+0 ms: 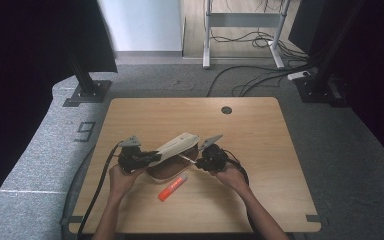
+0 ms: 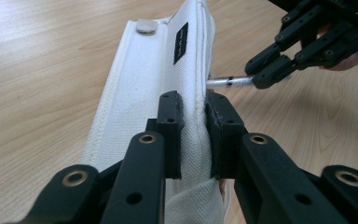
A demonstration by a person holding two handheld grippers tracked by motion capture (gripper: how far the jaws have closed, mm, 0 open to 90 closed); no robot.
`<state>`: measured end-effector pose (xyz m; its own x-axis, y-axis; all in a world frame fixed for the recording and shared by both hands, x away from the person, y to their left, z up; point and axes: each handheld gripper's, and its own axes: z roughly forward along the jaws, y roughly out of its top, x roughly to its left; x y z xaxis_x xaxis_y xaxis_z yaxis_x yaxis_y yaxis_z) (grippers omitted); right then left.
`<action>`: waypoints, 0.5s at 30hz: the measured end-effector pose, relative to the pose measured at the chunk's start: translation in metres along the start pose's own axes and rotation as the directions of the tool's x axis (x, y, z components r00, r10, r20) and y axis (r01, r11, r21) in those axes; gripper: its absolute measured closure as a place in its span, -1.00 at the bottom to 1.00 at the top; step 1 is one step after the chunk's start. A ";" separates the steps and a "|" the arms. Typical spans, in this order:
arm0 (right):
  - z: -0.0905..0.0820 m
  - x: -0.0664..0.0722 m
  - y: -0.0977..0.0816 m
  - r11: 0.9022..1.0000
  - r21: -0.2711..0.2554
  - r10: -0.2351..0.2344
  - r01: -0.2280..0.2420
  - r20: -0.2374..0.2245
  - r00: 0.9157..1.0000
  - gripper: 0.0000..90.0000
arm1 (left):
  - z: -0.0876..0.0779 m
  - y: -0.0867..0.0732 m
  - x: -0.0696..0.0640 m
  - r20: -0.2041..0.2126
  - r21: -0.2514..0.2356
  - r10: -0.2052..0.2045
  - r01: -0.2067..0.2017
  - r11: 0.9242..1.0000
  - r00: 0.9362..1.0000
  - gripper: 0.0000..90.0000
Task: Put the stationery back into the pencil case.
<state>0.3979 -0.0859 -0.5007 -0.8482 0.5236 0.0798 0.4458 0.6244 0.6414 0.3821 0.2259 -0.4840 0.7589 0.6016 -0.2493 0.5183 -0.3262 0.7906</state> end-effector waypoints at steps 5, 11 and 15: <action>0.012 0.002 0.010 1.000 0.012 -0.023 0.023 -0.008 1.000 0.73 | 0.000 0.000 0.000 0.003 -0.001 0.000 0.000 1.000 1.000 0.71; 0.022 0.003 0.019 0.999 0.019 -0.043 0.044 -0.015 0.999 0.73 | 0.000 0.000 0.000 0.007 -0.002 -0.001 0.001 1.000 1.000 0.71; 0.028 0.004 0.025 0.998 0.020 -0.057 0.057 -0.018 0.998 0.73 | 0.000 0.000 0.000 0.009 -0.003 -0.001 0.001 1.000 1.000 0.71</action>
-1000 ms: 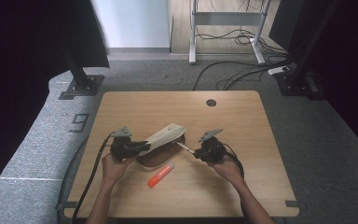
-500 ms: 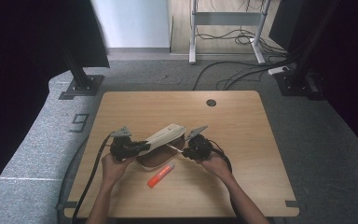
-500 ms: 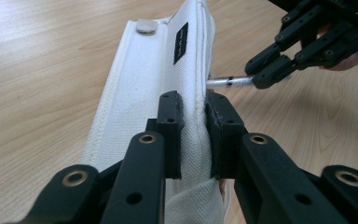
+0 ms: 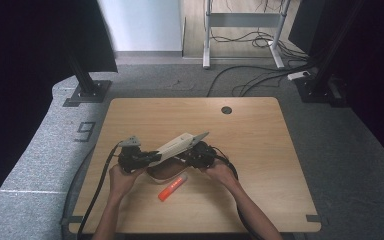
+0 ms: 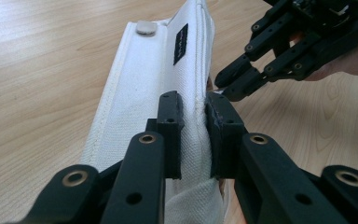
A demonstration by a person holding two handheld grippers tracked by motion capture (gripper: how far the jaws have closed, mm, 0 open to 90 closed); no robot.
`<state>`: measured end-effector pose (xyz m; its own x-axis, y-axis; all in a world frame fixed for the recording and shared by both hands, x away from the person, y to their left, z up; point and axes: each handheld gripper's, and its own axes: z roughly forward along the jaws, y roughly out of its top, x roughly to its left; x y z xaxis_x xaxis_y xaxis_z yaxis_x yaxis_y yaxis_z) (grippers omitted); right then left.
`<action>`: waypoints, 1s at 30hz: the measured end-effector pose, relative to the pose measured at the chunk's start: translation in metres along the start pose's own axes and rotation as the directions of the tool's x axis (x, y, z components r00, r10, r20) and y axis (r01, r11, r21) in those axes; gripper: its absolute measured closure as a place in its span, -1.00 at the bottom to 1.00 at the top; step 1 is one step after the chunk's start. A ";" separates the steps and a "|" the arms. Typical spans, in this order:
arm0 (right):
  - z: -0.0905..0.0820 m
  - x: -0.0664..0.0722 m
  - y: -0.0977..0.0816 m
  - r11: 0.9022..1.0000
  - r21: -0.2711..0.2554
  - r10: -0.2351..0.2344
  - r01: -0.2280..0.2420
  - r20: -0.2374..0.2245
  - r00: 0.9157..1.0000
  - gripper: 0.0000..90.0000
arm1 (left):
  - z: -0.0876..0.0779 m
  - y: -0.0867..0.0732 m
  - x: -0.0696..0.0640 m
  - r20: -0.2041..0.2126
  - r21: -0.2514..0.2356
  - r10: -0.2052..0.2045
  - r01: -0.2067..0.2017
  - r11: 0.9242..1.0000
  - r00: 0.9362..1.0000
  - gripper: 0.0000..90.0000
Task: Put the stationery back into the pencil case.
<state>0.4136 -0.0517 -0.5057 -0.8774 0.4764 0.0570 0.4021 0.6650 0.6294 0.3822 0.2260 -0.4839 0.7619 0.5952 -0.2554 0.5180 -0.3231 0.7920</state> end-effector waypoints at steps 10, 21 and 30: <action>0.013 0.000 0.012 1.000 0.006 -0.029 0.029 0.010 1.000 0.73 | 0.000 0.000 0.000 0.006 -0.001 -0.002 0.002 1.000 1.000 0.71; 0.026 -0.004 0.023 0.998 0.006 -0.055 0.055 0.019 0.998 0.71 | 0.001 0.001 -0.001 0.001 0.006 0.002 -0.002 1.000 1.000 0.71; 0.029 -0.008 0.022 0.998 0.013 -0.056 0.056 0.060 0.997 0.46 | 0.000 0.001 0.000 0.005 0.004 -0.001 0.001 1.000 1.000 0.71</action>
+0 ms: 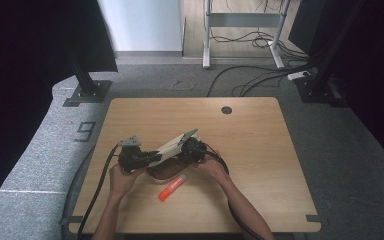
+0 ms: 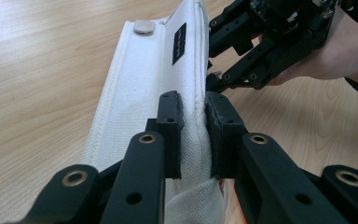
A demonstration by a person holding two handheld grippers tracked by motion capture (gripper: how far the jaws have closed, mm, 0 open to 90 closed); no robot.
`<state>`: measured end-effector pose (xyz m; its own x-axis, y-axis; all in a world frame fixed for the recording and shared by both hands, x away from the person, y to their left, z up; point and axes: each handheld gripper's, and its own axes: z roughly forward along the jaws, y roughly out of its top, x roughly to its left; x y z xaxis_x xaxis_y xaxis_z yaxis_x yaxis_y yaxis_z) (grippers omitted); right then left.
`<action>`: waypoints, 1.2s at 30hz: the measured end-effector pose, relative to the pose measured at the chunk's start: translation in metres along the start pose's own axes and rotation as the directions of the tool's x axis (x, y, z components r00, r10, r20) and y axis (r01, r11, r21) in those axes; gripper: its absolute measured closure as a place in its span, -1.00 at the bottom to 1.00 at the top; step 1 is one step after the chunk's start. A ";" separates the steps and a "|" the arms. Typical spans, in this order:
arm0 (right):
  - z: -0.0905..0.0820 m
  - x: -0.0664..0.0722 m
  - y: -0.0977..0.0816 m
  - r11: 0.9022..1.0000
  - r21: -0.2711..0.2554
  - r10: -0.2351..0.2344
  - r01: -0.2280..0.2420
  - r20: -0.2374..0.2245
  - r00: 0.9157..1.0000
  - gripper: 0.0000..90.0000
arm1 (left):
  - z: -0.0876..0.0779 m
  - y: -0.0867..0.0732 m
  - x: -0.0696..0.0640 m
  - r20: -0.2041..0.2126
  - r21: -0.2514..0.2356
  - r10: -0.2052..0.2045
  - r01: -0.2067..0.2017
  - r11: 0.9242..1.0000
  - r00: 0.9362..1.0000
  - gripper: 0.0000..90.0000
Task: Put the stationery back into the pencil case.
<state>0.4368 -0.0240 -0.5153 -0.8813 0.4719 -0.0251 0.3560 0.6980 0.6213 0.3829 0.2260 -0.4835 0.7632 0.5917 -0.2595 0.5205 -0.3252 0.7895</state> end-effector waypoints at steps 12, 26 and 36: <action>-0.022 -0.012 -0.015 0.999 -0.017 0.040 -0.040 0.037 0.998 0.33 | 0.000 0.000 0.000 0.000 0.003 -0.001 0.001 1.000 1.000 0.70; -0.030 -0.024 -0.037 0.995 0.012 0.095 -0.096 0.070 0.993 0.54 | 0.000 0.000 0.001 0.002 0.005 0.001 -0.001 1.000 1.000 0.70; -0.022 -0.026 -0.031 0.994 -0.005 0.106 -0.106 0.076 0.992 0.77 | 0.001 0.000 0.000 0.002 0.005 0.002 -0.003 1.000 1.000 0.70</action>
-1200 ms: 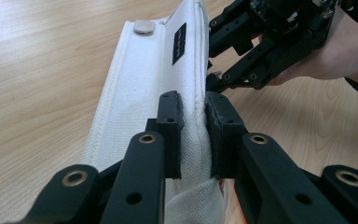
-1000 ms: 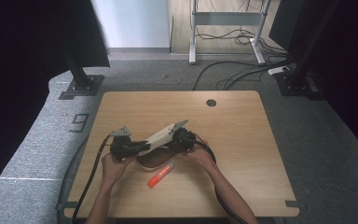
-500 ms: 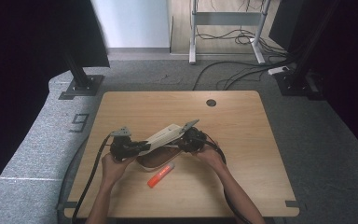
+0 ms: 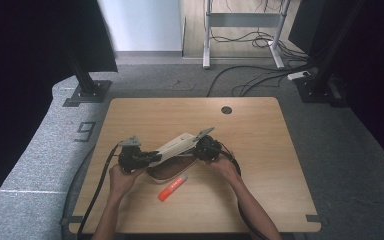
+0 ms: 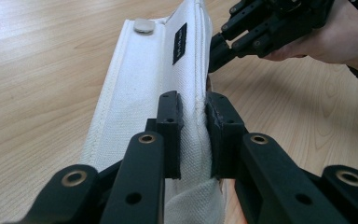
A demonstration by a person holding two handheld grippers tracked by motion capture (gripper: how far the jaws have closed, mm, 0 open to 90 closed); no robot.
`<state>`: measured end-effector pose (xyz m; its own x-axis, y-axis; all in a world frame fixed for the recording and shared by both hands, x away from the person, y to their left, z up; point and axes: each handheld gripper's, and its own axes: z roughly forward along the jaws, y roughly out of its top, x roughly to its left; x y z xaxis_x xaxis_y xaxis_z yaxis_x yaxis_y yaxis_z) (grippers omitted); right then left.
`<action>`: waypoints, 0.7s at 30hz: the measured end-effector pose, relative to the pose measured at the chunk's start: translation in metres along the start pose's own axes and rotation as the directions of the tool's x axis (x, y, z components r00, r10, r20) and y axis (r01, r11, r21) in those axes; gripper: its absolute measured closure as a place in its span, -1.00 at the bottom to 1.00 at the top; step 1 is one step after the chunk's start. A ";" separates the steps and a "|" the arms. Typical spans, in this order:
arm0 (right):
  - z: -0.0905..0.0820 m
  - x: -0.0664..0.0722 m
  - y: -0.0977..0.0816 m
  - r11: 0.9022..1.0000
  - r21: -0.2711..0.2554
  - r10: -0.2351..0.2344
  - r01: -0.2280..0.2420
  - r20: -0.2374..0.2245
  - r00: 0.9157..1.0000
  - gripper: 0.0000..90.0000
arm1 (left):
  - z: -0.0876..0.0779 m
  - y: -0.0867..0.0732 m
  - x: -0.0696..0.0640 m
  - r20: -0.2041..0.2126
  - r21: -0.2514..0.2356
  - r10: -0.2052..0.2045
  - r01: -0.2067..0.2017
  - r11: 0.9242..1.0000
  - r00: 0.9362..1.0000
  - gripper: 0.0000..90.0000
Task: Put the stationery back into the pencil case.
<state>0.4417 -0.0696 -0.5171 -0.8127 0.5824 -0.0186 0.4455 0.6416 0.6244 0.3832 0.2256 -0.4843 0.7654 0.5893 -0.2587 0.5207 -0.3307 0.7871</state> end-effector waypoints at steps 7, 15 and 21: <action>0.007 0.001 0.002 1.000 0.006 -0.007 0.007 0.002 1.000 0.73 | 0.000 0.000 0.000 0.000 -0.001 0.000 0.000 1.000 1.000 0.70; -0.011 0.001 -0.001 0.999 -0.035 0.010 -0.011 -0.021 1.000 0.28 | 0.000 0.000 0.001 0.002 -0.002 -0.003 0.003 1.000 1.000 0.70; -0.018 0.005 -0.007 0.999 -0.039 -0.004 0.002 -0.046 0.999 -0.17 | 0.000 0.000 0.002 0.004 0.000 -0.003 0.003 1.000 1.000 0.70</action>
<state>0.4281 -0.0799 -0.5074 -0.8308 0.5563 0.0145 0.4284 0.6228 0.6546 0.3841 0.2269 -0.4846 0.7653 0.5872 -0.2637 0.5231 -0.3287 0.7863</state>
